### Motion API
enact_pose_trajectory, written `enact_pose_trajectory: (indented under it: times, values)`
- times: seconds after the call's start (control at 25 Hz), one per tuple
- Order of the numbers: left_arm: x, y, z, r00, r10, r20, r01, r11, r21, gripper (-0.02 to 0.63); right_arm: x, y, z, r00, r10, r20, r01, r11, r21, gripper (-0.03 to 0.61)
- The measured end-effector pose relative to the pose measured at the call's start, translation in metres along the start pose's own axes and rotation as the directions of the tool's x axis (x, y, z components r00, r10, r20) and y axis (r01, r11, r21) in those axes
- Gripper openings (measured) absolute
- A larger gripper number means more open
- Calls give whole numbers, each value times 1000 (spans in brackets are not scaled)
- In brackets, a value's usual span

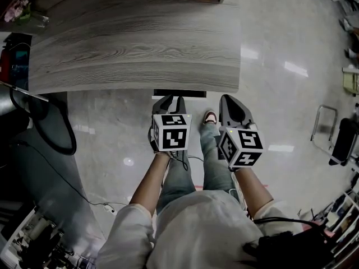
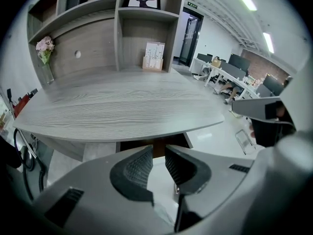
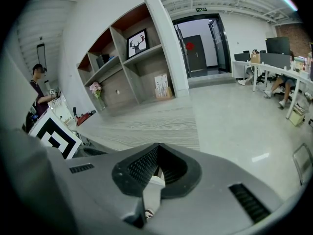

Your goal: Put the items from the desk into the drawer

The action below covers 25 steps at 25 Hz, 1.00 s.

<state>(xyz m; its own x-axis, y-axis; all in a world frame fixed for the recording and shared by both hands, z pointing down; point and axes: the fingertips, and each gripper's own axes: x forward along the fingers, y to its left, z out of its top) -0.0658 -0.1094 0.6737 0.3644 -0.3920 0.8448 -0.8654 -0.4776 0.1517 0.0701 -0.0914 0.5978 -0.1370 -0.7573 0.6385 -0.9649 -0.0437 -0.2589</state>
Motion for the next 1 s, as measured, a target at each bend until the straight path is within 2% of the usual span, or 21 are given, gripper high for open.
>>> enact_pose_trajectory:
  times: [0.52, 0.56, 0.68, 1.0]
  values:
    - [-20, 8, -6, 999, 36, 21, -34, 997, -74, 66, 0, 12, 11, 1000, 25, 18, -25, 1000, -17, -2]
    - [-23, 9, -5, 999, 44, 25, -42, 996, -80, 49, -1, 13, 12, 999, 27, 21, -27, 999, -20, -2]
    - [-35, 12, 3, 997, 61, 45, -56, 994, -94, 21, -4, 18, 19, 999, 31, 32, -30, 999, -31, -2]
    - [-81, 7, 33, 991, 58, 123, -46, 994, -104, 9, -21, 28, 37, 997, 44, 69, -40, 997, -60, -2]
